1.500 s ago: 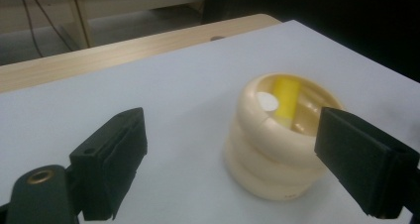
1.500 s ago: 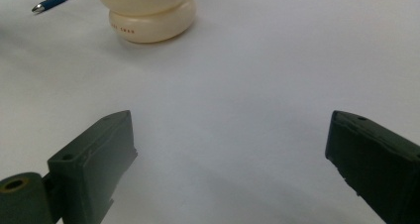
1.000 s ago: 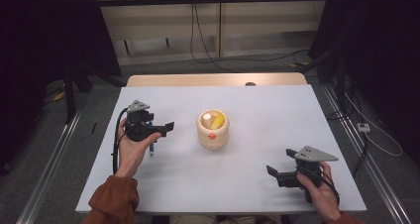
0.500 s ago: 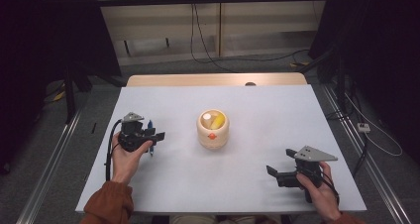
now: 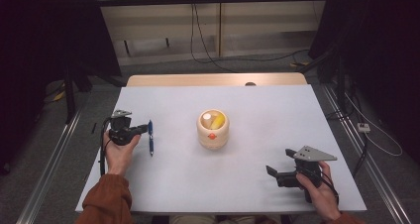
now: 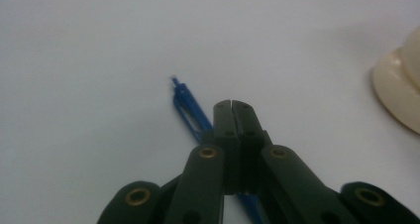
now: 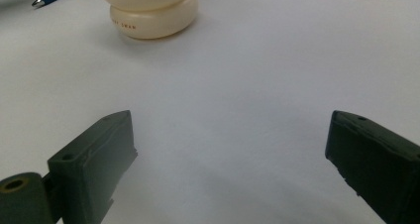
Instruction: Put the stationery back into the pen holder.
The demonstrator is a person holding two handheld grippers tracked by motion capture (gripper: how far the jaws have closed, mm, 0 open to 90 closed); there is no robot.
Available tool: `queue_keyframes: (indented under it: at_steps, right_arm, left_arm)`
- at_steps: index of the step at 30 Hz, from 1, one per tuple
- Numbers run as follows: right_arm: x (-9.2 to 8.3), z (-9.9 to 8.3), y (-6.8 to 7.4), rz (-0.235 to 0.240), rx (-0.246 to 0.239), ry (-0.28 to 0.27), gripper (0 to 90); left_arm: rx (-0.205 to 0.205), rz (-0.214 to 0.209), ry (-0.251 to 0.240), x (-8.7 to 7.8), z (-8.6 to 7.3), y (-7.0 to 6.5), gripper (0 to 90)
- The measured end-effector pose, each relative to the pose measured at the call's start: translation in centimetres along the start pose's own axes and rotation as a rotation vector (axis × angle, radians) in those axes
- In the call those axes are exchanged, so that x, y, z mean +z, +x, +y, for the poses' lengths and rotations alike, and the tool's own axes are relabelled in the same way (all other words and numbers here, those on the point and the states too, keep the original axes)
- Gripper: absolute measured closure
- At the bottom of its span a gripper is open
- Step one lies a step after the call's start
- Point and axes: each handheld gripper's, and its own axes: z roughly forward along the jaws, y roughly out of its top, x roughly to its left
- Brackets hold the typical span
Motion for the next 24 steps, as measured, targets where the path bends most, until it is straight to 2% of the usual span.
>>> queue_keyframes:
  at_steps: [6, 10, 14, 19, 21, 24]
  right_arm:
    - [0.0, 0.0, 0.0, 0.001, -0.002, 0.001, 4.8]
    - [0.0, 0.0, 0.0, 0.0, 0.0, 0.001, 4.9]
    - [0.0, 0.0, 0.0, 0.002, -0.002, 0.001, 4.9]
    - [0.0, 0.0, -0.1, 0.002, -0.002, 0.004, 4.9]
    - [0.0, 0.0, 0.0, 0.003, 0.001, 0.004, 4.9]
    - [0.1, 0.0, 0.0, 0.005, -0.002, 0.006, 4.9]
  left_arm:
    - [-0.03, 0.056, 0.015, 1.5, 0.4, 0.9, 90.0]
    - [-0.023, 0.098, 0.022, 2.4, 0.6, 1.1, 90.0]
    - [-0.036, 0.117, 0.043, 3.4, 0.5, 1.5, 90.0]
    - [-0.029, 0.133, 0.079, 4.1, 0.2, 1.5, 90.0]
    - [-0.035, 0.128, 0.072, 4.2, 0.1, 1.5, 90.0]
    - [-0.01, 0.134, 0.081, 4.5, 0.1, 1.2, 90.0]
